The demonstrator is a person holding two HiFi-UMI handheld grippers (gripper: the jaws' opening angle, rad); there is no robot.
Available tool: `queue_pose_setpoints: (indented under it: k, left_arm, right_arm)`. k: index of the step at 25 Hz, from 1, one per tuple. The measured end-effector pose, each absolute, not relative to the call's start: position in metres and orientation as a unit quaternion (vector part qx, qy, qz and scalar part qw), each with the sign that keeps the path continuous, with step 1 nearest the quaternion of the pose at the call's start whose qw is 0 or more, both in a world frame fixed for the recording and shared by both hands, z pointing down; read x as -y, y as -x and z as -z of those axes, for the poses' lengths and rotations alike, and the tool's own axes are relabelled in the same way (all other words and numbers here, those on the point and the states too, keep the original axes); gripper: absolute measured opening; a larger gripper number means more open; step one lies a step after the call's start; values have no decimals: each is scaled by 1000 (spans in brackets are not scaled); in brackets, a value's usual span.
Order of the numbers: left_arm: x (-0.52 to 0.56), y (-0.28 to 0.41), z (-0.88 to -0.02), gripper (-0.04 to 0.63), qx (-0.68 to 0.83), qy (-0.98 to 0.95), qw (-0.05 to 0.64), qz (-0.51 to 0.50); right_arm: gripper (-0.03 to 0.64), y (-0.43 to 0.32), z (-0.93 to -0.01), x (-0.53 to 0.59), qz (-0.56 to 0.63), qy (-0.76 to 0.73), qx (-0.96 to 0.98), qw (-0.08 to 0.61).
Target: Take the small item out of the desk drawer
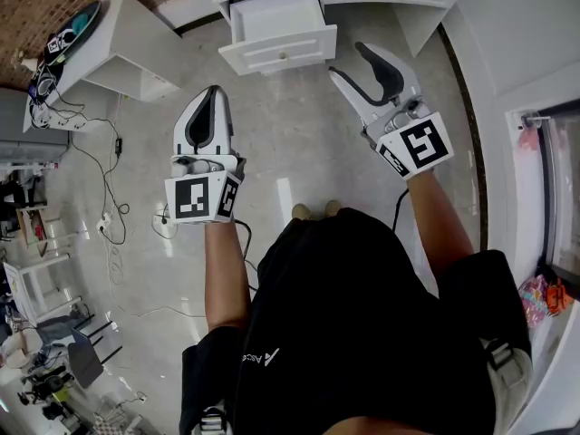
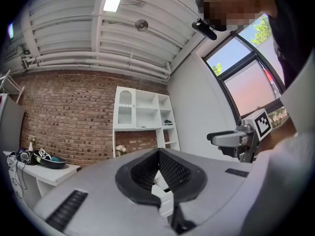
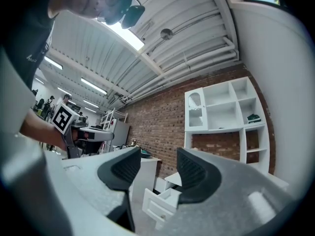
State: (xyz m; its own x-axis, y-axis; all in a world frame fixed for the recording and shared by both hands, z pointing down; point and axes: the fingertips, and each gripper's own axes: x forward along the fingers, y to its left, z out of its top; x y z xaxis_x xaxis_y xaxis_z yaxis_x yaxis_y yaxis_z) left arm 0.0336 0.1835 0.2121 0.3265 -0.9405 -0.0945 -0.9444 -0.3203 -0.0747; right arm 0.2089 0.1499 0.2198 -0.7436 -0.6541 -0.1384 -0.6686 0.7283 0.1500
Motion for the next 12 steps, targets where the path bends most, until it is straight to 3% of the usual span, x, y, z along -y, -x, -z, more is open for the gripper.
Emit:
queue_pose_setpoints:
  k: [12]
  left_arm:
    - [-158,-33,-223,0,-605,794,52,-18]
  right_arm:
    - [225,-208,-235,-116,-93,321,-942,20]
